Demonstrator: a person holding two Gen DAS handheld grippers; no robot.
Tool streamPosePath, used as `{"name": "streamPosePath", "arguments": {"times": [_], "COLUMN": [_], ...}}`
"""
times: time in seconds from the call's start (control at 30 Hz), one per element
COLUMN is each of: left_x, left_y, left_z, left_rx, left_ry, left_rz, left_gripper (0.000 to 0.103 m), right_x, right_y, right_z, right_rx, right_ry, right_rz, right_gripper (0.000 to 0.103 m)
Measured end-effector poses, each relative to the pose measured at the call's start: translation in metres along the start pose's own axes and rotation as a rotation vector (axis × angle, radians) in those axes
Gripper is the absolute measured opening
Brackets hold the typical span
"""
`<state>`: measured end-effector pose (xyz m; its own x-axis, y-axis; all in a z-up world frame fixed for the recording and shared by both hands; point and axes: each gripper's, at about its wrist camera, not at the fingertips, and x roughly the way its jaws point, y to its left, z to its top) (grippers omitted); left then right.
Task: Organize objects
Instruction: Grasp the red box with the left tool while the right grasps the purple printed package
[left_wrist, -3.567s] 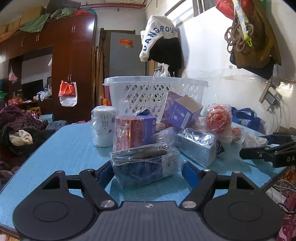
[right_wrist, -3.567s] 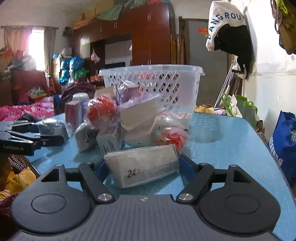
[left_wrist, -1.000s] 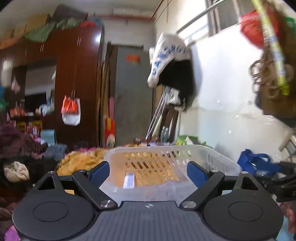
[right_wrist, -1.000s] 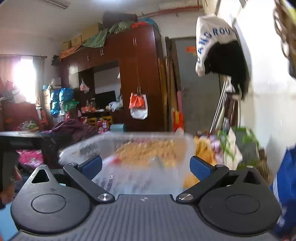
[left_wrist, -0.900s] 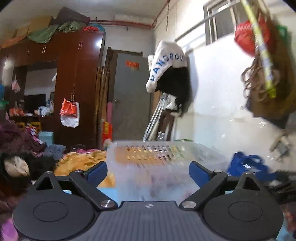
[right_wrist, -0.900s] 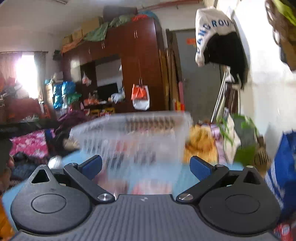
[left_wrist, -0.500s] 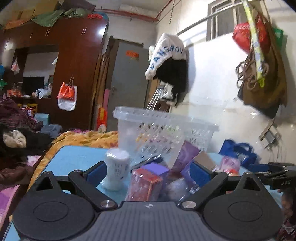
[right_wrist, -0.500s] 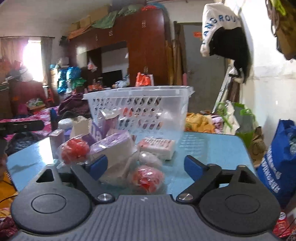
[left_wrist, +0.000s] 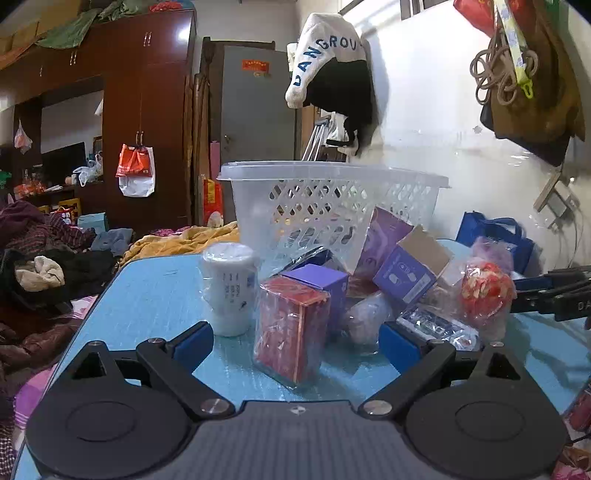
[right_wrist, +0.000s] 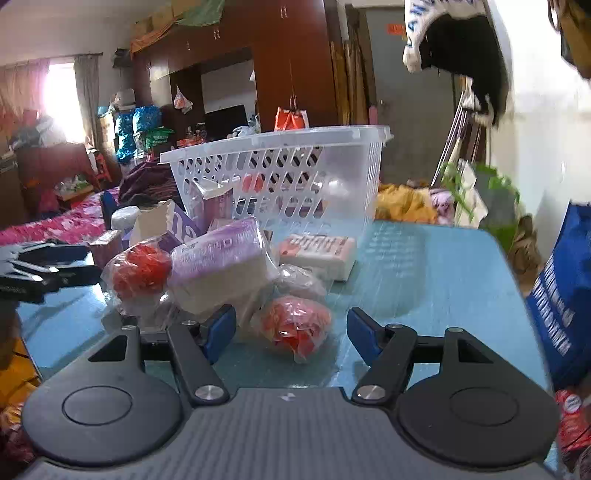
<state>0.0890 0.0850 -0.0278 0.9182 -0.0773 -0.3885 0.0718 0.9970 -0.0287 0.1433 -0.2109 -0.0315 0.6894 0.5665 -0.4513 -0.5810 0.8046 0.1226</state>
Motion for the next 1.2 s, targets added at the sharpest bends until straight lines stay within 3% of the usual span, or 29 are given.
{"name": "streamPosePath", "arguments": {"times": [0.13,0.27,0.43,0.5,0.57,0.6,0.87,1.03,1.2], "left_x": [0.004,0.007,0.005,0.004,0.004,0.004,0.005,0.006,0.007], "left_y": [0.0,-0.001,-0.007,-0.007,-0.006,-0.006,-0.008,-0.009,-0.013], "left_z": [0.002,-0.001,-0.001,-0.001,-0.002,-0.001,0.0,0.001,0.002], "left_rx": [-0.03,-0.038,-0.014,-0.006,-0.008,-0.009,-0.012,-0.015,-0.006], "left_ry": [0.017,0.029,0.019,0.021,0.02,0.02,0.016,0.02,0.018], "left_rz": [-0.003,0.002,0.03,0.032,0.033,0.035,0.032,0.03,0.041], "left_gripper": [0.098,0.095,0.095,0.095,0.095,0.095,0.095,0.095,0.093], "right_x": [-0.002,-0.003,-0.008,-0.016,-0.025,-0.028,-0.024,-0.014,-0.018], "right_y": [-0.003,-0.002,0.001,0.005,0.012,0.015,0.037,0.045,0.045], "right_z": [-0.002,-0.002,-0.002,-0.005,-0.009,-0.012,-0.009,-0.009,-0.011], "right_rx": [0.008,0.005,-0.012,-0.027,-0.059,-0.07,-0.133,-0.183,-0.182], "right_ry": [-0.007,-0.013,-0.038,-0.077,-0.105,-0.109,-0.116,-0.099,-0.117], "right_rz": [0.008,0.003,0.019,-0.017,-0.029,-0.015,0.043,0.011,0.009], "right_gripper": [0.055,0.051,0.053,0.055,0.072,0.075,0.076,0.077,0.066]}}
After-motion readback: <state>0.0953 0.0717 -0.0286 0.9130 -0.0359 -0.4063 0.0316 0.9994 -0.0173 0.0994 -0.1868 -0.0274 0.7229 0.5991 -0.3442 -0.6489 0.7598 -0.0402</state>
